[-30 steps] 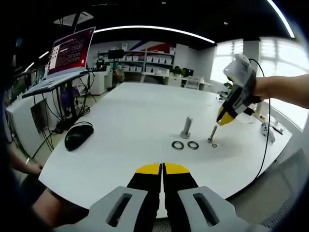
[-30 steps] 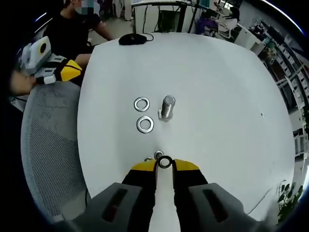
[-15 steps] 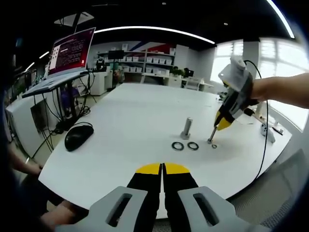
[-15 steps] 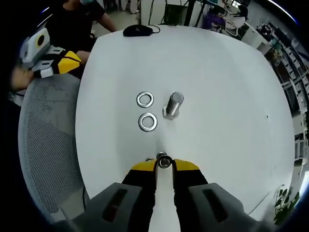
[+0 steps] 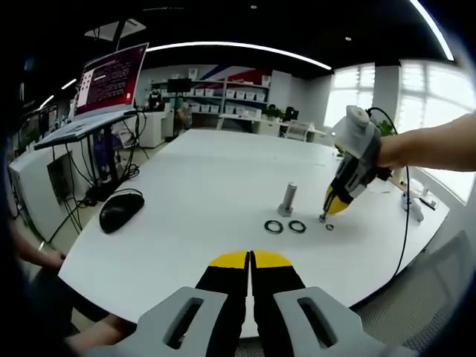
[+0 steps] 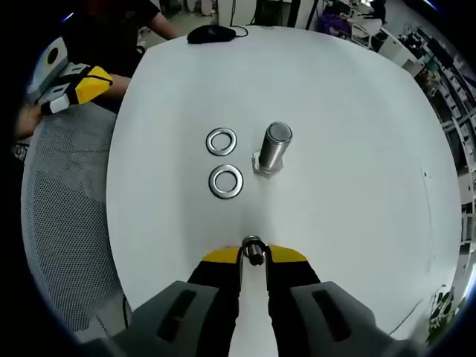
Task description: Place the washer onto the threaded stud by aligning its center hole with the stud, sliding it down to the base, and recovering from edge contact or off-axis alignment until the washer reaches the visible bottom stop.
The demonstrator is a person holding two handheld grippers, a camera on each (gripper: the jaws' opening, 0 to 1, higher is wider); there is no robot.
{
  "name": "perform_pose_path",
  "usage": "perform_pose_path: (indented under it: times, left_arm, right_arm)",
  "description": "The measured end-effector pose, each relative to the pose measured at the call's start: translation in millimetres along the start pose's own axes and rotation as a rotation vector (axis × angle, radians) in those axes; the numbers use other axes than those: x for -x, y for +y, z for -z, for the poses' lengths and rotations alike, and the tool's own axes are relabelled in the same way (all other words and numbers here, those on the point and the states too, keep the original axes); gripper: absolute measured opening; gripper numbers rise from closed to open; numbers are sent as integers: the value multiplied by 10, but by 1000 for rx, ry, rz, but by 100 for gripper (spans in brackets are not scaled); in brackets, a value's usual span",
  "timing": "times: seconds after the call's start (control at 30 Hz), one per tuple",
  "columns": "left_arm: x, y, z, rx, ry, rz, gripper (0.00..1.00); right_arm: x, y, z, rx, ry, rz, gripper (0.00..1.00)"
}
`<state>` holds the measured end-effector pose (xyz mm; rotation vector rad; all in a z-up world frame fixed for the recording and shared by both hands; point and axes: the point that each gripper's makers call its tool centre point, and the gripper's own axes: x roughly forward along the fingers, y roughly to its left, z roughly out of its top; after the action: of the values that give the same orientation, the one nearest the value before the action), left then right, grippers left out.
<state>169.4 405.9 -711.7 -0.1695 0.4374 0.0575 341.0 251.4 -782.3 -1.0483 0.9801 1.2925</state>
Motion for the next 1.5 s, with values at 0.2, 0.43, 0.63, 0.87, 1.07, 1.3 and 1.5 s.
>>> perform_pose_path:
  times: [0.2,0.43,0.63,0.87,1.07,1.3,1.5]
  left_arm:
    - [-2,5,11,-3,6,-3,0]
    - [0,9,14,-2,8,-6,0]
    - [1,10,16,-2,8,-7,0]
    - [0,7,16,-3,10,-5,0]
    - [2,5,15,-4,10,-5,0]
    - [-1,9,19,-4,10,-5,0]
    - [0,8,17,-4,10,-5,0]
  right_arm:
    - [-38,5,3,-13,3,1,15]
    - [-54,-13,4,-14,-3,8,15]
    - [-45,-20,33,-14,-18,14,17]
    - [-17,12,67,-60,-56,19,19]
    - [-19,70,122,-91,-68,12,21]
    - [-40,133,157,-106,-67,-1,21]
    - [-84,207,162,-104,-59,-21,22]
